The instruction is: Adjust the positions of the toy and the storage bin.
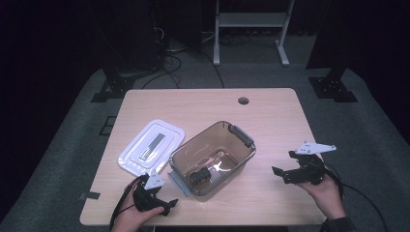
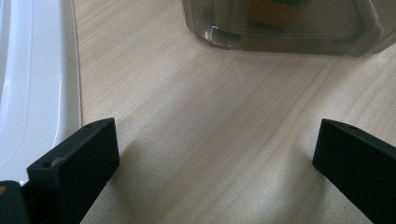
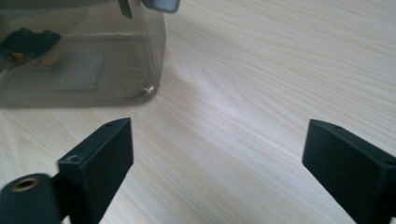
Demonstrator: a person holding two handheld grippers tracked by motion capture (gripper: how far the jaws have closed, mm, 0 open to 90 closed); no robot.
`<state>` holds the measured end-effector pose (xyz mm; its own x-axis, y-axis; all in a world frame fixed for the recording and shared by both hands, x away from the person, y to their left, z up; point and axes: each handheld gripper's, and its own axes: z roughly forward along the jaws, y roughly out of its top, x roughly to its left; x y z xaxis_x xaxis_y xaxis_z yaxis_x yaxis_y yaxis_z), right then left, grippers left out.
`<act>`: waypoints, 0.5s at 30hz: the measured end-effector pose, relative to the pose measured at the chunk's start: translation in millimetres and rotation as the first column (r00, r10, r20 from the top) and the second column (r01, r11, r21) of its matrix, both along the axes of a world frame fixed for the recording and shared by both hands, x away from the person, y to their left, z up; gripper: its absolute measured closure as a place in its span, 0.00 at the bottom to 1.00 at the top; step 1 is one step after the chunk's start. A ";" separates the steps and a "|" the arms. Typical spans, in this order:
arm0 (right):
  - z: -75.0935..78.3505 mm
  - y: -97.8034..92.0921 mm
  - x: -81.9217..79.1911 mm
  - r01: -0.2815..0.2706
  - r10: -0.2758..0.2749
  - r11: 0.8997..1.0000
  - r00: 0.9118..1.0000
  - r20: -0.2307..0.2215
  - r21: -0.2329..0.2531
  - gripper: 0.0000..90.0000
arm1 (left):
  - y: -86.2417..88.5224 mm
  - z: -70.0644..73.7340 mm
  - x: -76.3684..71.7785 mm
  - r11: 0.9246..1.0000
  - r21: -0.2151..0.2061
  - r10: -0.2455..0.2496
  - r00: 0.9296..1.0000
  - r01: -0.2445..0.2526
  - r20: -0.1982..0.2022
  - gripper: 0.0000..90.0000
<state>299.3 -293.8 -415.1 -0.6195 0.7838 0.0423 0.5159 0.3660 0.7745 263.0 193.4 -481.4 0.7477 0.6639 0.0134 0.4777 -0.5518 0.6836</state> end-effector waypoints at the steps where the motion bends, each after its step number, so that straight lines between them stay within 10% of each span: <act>1: -2.3 -1.0 -0.7 0.006 -0.006 1.000 1.000 0.007 -0.002 0.02 | -0.1 -0.2 -0.1 1.000 -0.004 0.001 1.000 -0.001 0.002 0.00; 15: -46.0 -23.0 -7.6 0.061 -0.061 0.997 0.998 -0.005 -0.039 0.00 | -0.4 0.2 -0.1 1.000 0.000 0.003 1.000 -0.003 -0.001 0.00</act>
